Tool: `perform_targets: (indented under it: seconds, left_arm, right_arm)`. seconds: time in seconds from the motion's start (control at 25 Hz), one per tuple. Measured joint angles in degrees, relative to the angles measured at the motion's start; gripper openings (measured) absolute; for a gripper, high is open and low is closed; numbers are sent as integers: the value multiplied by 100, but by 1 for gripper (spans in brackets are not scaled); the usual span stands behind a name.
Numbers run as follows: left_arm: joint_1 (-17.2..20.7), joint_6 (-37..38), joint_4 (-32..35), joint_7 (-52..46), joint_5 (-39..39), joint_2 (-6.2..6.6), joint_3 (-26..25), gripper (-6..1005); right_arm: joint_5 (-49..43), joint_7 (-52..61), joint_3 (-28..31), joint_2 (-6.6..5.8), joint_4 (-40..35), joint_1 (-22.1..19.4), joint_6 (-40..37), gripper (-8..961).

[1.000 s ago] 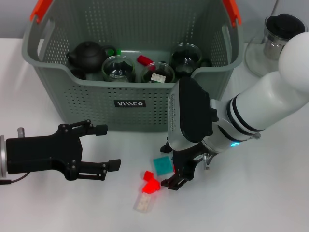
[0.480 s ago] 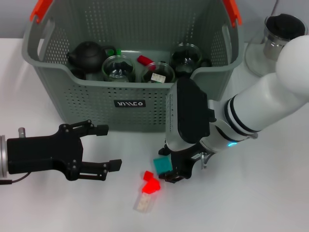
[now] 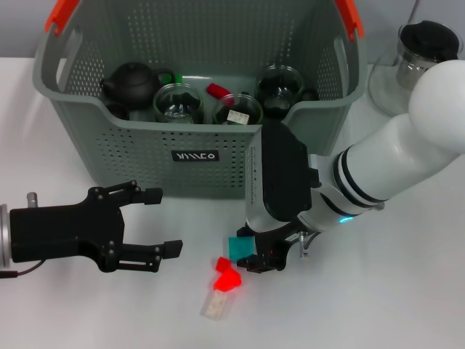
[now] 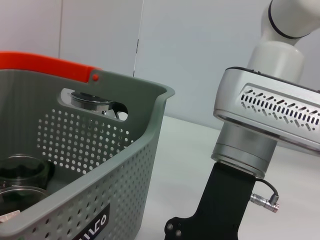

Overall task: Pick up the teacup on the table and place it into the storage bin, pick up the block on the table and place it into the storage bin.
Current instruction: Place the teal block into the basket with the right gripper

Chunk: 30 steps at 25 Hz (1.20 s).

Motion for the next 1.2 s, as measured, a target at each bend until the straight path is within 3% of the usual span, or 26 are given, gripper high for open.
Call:
perform_targets:
  seconds: [0.44, 0.84, 1.04, 1.2]
  left_arm:
    - [3, 49, 3, -24, 0, 4, -10, 946]
    - [9, 62, 33, -25, 6, 27, -8, 945]
    - [9, 43, 36, -20, 13, 27, -9, 946]
    - [-3, 55, 45, -24, 25, 31, -8, 945]
  right_arm:
    - [-36, 99, 318, -74, -459, -159, -383, 444]
    - [-312, 272, 1932, -77, -2353, -618, -2540, 458]
    - [-211, 606, 2594, -66, -3328, -585, -3530, 470]
    - [345, 777, 3322, -66, -3932, -331, -4097, 480]
